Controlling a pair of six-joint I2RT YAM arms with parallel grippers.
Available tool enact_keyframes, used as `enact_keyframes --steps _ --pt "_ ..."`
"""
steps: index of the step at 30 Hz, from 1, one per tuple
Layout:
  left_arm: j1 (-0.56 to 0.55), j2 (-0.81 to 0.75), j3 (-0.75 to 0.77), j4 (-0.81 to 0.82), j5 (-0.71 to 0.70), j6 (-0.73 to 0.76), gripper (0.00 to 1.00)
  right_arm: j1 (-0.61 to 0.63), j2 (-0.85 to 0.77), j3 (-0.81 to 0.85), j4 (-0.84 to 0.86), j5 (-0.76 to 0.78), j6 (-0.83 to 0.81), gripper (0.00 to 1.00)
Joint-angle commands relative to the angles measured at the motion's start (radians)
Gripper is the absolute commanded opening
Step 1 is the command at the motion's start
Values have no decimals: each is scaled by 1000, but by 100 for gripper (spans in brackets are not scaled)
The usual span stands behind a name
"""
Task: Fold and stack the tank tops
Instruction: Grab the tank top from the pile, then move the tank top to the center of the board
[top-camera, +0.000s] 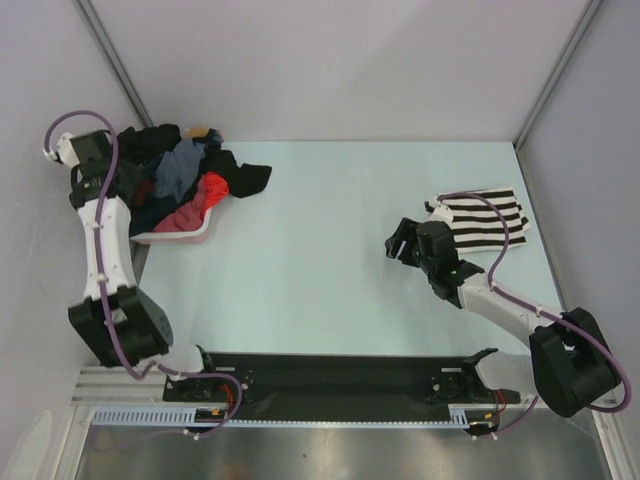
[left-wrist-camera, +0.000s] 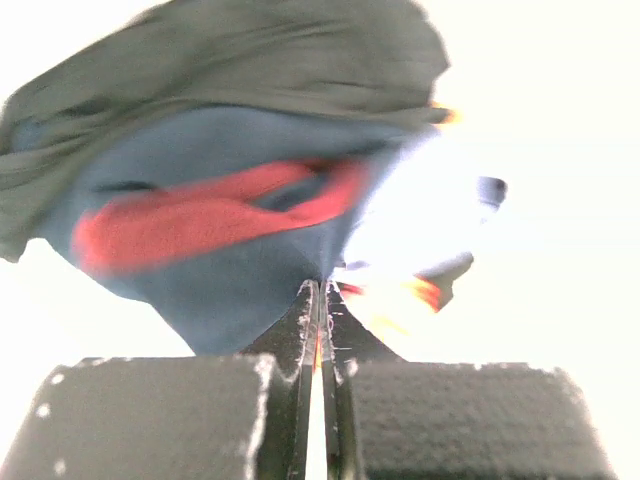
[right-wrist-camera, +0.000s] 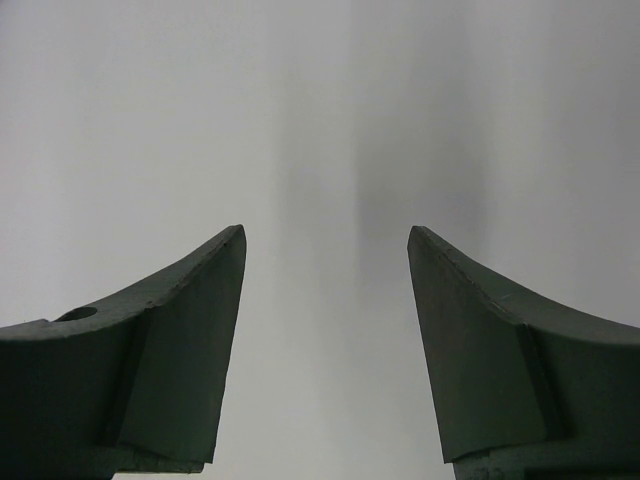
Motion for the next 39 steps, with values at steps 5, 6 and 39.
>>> enact_keyframes --steps 5,6,39 --pt "-100 -416 0 209 52 53 0 3 20 13 35 36 -16 70" --pt "-101 -426 7 206 32 53 0 5 21 13 35 39 -18 70" --pt "-133 -680 494 398 306 -255 0 5 60 14 44 45 -19 70"
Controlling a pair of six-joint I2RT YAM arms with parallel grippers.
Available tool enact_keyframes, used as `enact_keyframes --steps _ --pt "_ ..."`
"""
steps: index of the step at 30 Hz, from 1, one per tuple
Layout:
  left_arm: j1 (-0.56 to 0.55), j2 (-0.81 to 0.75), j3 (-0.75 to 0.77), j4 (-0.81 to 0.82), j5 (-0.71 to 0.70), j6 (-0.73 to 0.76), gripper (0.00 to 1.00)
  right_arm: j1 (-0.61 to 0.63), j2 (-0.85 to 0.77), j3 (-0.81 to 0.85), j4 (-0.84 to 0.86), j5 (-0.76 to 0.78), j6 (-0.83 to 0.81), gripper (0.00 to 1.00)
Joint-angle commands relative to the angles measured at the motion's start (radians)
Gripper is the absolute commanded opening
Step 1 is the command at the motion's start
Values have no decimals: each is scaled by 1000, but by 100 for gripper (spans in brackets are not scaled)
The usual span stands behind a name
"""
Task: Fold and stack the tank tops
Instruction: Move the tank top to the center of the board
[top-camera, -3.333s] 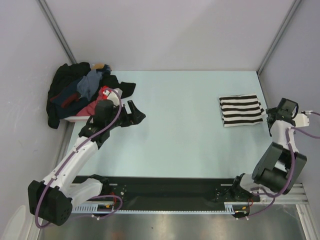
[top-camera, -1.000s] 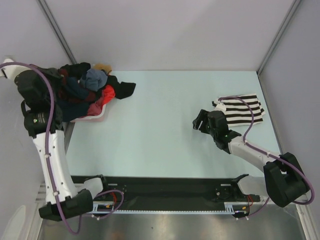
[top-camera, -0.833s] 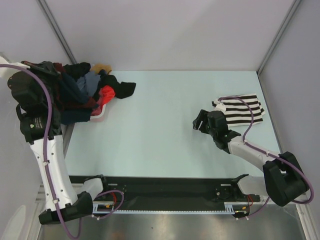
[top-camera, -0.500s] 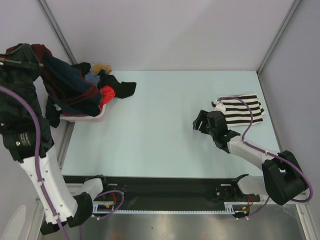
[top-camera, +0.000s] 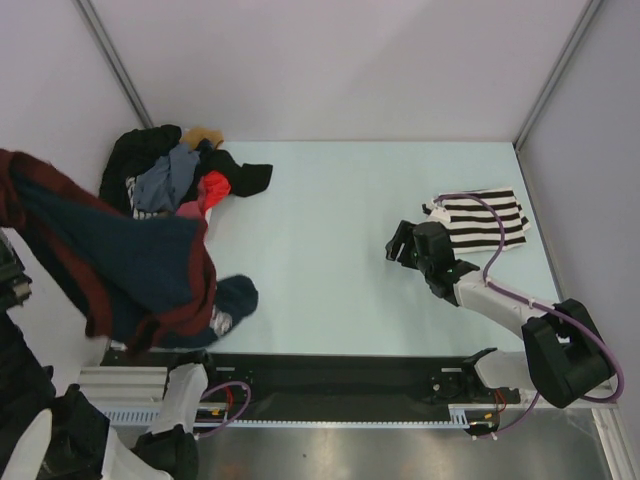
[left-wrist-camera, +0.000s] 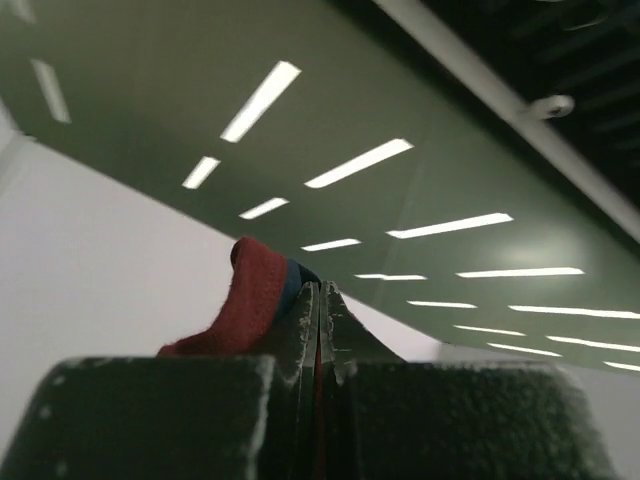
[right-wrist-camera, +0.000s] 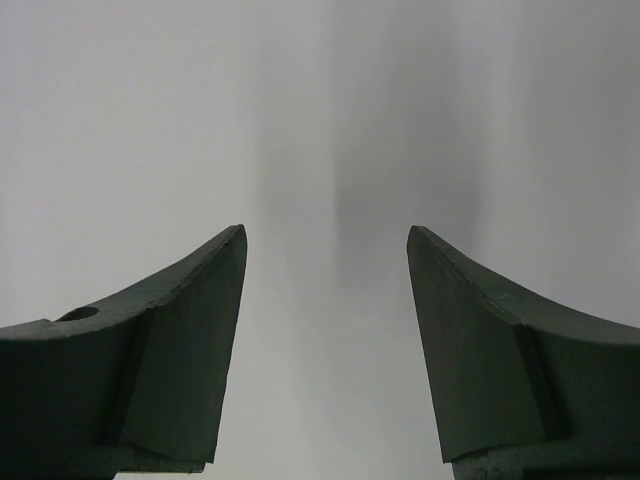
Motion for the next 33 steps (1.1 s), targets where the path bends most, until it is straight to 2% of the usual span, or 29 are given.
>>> enact_keyframes --steps 1,4,6,7,8,10,12,13,16,19,21,24,25,26,27,29,31,33 --pt "6 64 -95 141 178 -213 1 3 10 16 42 27 -13 70" --pt "-2 164 -195 267 310 -370 0 3 10 14 42 30 -14 70" --pt "-63 179 -252 273 291 -349 0 0 11 14 43 37 -16 70" --pt "-174 176 -269 255 237 -252 0 -1 11 14 43 38 -16 70" --pt "-236 176 -284 247 146 -201 0 -3 11 13 42 37 -16 70" --pt "-406 195 -327 247 79 -98 0 -8 11 11 42 37 -16 70" --pt "-524 225 -358 249 -10 -38 0 -11 11 10 43 38 -16 70" --pt "-648 265 -365 258 -41 37 0 -14 13 8 43 38 -16 70" --pt "-846 390 -344 255 -182 178 0 -26 16 8 42 35 -13 70" --pt "-933 539 -260 212 -259 255 0 -35 8 4 37 32 -13 69" --pt "-942 615 -180 178 -289 286 2 -40 4 2 34 35 -13 70" --pt "-942 762 -100 73 -283 334 38 -47 -18 -2 20 56 -4 75" --pt "-942 843 -74 31 -229 338 84 -51 -26 -4 19 60 -1 76" --pt "-942 883 -12 -16 -196 343 100 -52 -39 -12 17 69 4 77" --pt "-942 920 16 -102 -166 349 100 -54 -49 -13 19 70 8 78" --pt "-942 983 47 -171 -122 363 100 -57 -62 -27 25 75 10 78" --pt "-942 962 0 -193 -125 380 100 -57 -72 -36 34 73 12 78" --pt "-941 916 -123 -182 -162 381 100 -60 -72 -35 34 67 10 76"
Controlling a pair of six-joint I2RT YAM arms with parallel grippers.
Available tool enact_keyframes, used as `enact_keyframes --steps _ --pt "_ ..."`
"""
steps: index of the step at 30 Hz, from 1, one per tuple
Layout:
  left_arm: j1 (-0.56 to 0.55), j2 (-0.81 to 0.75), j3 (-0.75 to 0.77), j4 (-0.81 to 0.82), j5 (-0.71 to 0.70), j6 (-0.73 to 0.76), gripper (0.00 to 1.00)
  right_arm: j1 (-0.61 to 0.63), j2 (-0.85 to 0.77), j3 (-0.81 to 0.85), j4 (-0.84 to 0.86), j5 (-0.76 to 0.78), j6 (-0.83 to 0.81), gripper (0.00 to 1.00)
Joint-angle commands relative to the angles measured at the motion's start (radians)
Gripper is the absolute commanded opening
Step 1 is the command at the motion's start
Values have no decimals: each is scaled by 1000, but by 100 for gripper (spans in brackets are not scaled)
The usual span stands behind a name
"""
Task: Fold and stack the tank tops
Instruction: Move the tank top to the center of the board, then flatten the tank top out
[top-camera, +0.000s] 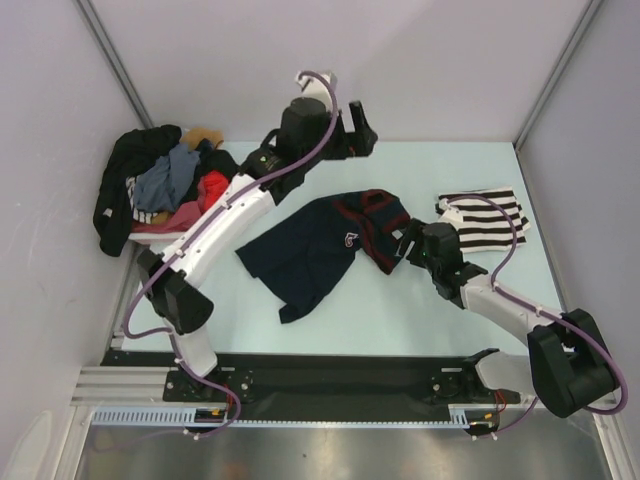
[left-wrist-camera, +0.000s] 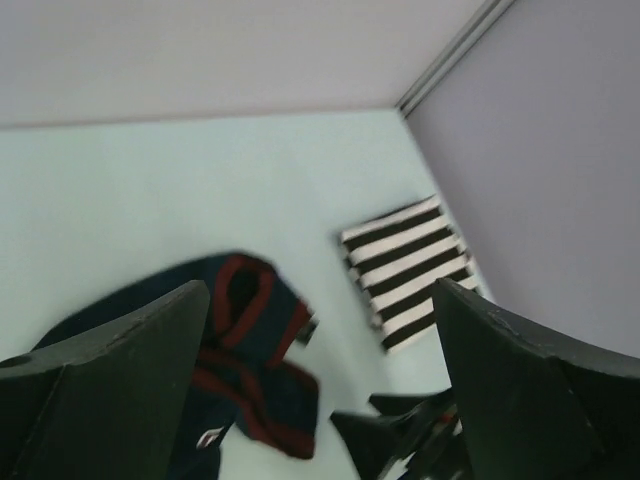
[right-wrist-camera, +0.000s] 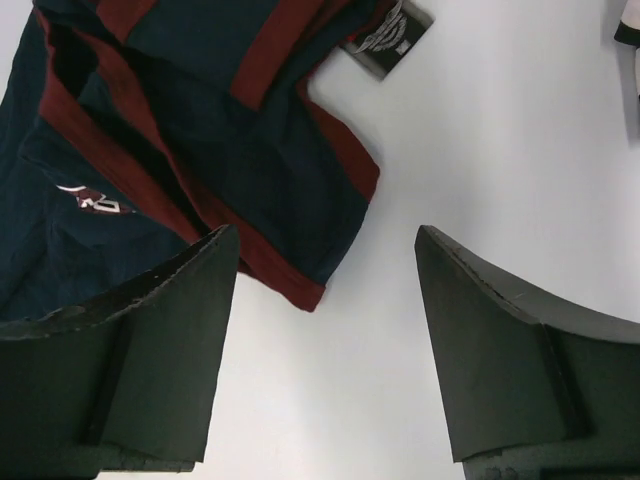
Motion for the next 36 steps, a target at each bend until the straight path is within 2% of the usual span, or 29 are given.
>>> enact_keyframes --steps 1,4,6,7,8,11,14,17,19,21,22,23,24,25,31,36 --pt "5 -130 -106 -71 -10 62 100 -5 -24 -5 36 26 4 75" --pt "8 -273 -310 -31 -105 88 100 -2 -19 -5 55 -9 -11 70" --pt "11 -405 -509 29 -210 53 100 2 -2 1 76 -55 -28 64" --pt "31 -453 -583 58 -208 46 100 7 9 9 84 -69 -40 63" --pt "49 -499 -719 83 -188 36 100 13 19 18 87 -84 -54 62" --pt "118 -686 -923 103 -121 -33 100 29 87 108 38 -105 -83 64" --pt "133 -771 -1075 88 -114 -40 100 32 172 231 -34 -144 -92 67" --pt "132 -840 -1194 92 -41 -57 100 59 243 326 -56 -188 -106 69" --pt "133 -851 -1234 97 -1 -60 100 82 292 394 -81 -190 -138 69" --pt "132 -850 -1275 85 22 -57 100 105 388 532 -105 -213 -183 68" --pt "132 -848 -1286 83 25 -56 100 110 424 581 -185 -225 -196 66" --pt "133 -848 -1303 77 13 -51 100 111 462 643 -218 -239 -210 59" --pt "133 -847 -1312 66 10 -51 100 113 548 755 -253 -245 -232 55" --pt "133 -850 -1320 65 8 -50 100 114 584 818 -322 -240 -241 54" --pt "133 -883 -1372 71 47 -57 100 144 842 1163 -509 -133 -344 54" --pt "133 -902 -1392 65 67 -50 100 145 950 1284 -565 -115 -368 53"
